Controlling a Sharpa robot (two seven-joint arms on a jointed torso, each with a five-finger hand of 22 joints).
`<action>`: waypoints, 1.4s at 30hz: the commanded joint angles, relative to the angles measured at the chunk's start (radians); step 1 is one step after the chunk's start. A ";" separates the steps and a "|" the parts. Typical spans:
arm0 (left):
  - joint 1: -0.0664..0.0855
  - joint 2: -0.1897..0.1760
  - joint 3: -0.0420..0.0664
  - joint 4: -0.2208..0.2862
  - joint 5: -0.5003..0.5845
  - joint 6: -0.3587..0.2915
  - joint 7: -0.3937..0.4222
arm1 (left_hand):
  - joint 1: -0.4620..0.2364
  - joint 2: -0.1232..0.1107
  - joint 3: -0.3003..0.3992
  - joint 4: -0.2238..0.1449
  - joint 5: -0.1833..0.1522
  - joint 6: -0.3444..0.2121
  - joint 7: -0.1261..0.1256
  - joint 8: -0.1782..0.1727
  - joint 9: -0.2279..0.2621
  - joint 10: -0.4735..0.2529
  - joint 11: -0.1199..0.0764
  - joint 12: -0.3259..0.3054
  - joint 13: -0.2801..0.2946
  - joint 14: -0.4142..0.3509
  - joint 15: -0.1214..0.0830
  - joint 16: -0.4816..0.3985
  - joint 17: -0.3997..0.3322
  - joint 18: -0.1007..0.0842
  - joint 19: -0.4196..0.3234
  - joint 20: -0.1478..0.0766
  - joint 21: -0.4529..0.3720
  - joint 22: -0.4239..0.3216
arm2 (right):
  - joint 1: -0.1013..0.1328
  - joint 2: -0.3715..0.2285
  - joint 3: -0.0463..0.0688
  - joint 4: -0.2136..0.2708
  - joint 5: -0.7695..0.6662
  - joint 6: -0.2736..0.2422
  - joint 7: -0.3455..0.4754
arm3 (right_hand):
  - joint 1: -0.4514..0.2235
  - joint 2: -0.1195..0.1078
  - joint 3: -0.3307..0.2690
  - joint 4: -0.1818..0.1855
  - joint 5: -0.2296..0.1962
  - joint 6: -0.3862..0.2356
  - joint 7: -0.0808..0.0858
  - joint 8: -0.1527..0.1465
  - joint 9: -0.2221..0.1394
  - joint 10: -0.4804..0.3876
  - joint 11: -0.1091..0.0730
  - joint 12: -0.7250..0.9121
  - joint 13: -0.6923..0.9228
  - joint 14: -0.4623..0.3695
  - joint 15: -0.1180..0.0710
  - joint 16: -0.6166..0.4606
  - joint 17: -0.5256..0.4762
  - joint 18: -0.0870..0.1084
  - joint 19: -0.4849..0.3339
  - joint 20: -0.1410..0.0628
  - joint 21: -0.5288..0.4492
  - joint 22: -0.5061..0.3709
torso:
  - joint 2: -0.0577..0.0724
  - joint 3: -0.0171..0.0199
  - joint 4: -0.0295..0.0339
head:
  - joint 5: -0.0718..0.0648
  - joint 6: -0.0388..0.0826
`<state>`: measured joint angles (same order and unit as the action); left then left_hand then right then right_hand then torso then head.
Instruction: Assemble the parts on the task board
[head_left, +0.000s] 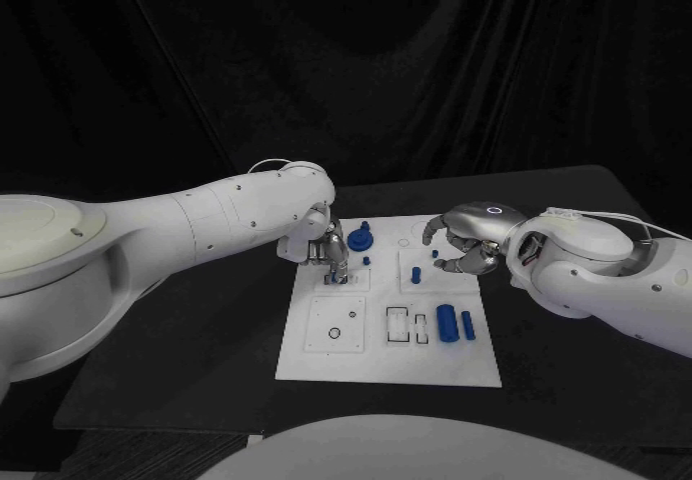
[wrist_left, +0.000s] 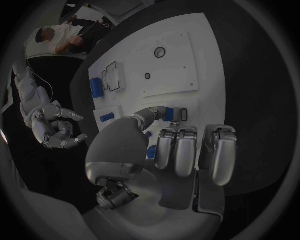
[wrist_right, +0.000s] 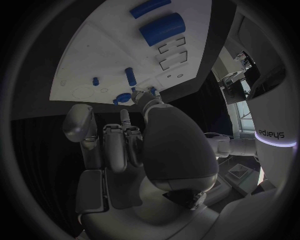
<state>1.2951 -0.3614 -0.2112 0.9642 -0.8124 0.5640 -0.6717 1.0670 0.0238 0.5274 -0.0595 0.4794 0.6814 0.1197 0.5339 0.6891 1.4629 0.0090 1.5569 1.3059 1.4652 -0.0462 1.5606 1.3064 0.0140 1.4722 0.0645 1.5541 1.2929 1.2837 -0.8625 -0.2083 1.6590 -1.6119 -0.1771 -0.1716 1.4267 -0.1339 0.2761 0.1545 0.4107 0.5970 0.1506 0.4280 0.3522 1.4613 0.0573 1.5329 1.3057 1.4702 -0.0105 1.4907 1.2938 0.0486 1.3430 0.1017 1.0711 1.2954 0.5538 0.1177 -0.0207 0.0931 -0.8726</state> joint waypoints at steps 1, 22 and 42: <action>-0.006 0.004 0.000 -0.005 0.001 -0.011 0.019 | -0.001 0.044 0.094 -0.017 0.005 0.139 -0.041 0.038 0.195 0.108 -0.002 0.014 0.265 0.106 0.003 0.010 0.264 -0.006 0.079 0.001 -0.013 0.267 | -0.002 -0.001 0.001 0.003 -0.002 0.007 -0.020 | 0.023 0.014 0.035 0.001 0.026 0.008 0.004 0.016 -0.011 0.025 0.006 -0.012 0.212 0.054 0.006 -0.011 0.209 0.058 -0.008 0.000 -0.011 0.132 | 0.001 0.0003 -0.0012 | 0.000 0.000; -0.007 0.003 0.000 -0.008 0.001 -0.028 0.029 | -0.001 0.044 0.094 -0.017 0.003 0.141 -0.041 0.036 0.196 0.108 -0.003 0.014 0.265 0.106 0.003 0.010 0.264 -0.005 0.078 0.001 -0.015 0.266 | -0.007 -0.001 0.001 0.001 -0.002 0.020 -0.025 | 0.026 0.018 0.043 -0.002 0.030 0.010 0.005 0.018 -0.014 0.024 0.008 -0.012 0.212 0.053 0.007 -0.012 0.208 0.058 -0.009 0.001 -0.014 0.132 | 0.002 -0.0001 0.0007 | 0.002 0.000; -0.007 0.002 0.000 -0.009 0.001 0.003 0.018 | 0.001 0.042 0.094 -0.022 0.004 0.153 -0.043 0.028 0.202 0.108 -0.004 0.014 0.265 0.106 0.002 0.010 0.264 -0.003 0.073 0.001 -0.023 0.263 | -0.012 0.001 0.001 0.000 -0.002 0.041 -0.035 | 0.031 0.021 0.050 -0.006 0.031 0.012 0.006 0.019 -0.016 0.021 0.009 -0.014 0.210 0.051 0.009 -0.016 0.205 0.059 -0.012 0.001 -0.022 0.130 | 0.000 0.0012 -0.0004 | 0.005 0.000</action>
<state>1.2902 -0.3600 -0.2114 0.9557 -0.8114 0.5498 -0.6561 1.0645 0.0263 0.5274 -0.0595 0.4681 0.6864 0.1180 0.5148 0.6893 1.4629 0.0090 1.5569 1.3059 1.4652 -0.0462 1.5606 1.3064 0.0139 1.4722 0.0646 1.5427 1.2929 1.2746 -0.8621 -0.2082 1.6585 -1.6117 -0.1478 -0.1845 1.4398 -0.1210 0.2886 0.1422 0.4260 0.6040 0.1577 0.4281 0.3449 1.4613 0.0575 1.5328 1.3057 1.4702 -0.0103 1.4906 1.2938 0.0489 1.3428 0.1018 1.0705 1.2955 0.5542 0.1183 -0.0209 0.0976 -0.8726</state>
